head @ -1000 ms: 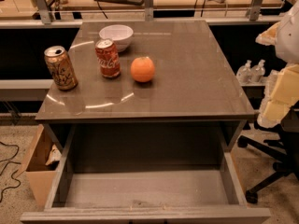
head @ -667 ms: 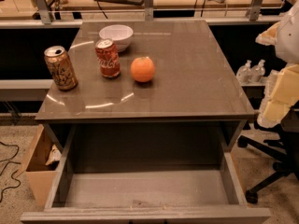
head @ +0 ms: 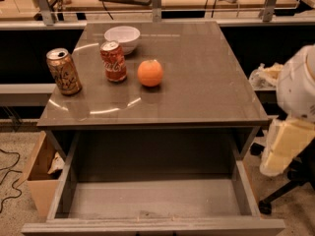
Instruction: Close top drawer
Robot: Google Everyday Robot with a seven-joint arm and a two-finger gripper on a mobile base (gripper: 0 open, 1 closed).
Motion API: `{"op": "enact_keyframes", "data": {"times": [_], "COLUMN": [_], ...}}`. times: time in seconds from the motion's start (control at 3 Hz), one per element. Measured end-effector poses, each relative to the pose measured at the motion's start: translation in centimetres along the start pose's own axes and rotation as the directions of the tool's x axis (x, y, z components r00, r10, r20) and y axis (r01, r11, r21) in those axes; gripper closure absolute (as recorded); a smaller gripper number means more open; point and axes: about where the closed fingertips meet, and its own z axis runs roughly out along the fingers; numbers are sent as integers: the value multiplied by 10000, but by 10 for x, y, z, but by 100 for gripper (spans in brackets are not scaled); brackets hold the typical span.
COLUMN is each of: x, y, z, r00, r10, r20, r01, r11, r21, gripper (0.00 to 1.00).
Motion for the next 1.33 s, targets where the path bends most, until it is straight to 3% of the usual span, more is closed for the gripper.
{"op": "enact_keyframes", "data": {"times": [0.33, 0.67, 1.0, 1.33], "x": [-6, -18, -26, -21], "y": [39, 82, 120, 154], "z": [26, 67, 110, 153], "r00": [9985, 9940, 9923, 9952], "r10": [-436, -829, -850, -490], "r20": [-322, -716, -904, -851], "r01": [437, 810, 782, 375], "r11": [9990, 9963, 9940, 9906], "r21": [19, -291, -762, -1316], "gripper": [0, 0, 0, 0]}}
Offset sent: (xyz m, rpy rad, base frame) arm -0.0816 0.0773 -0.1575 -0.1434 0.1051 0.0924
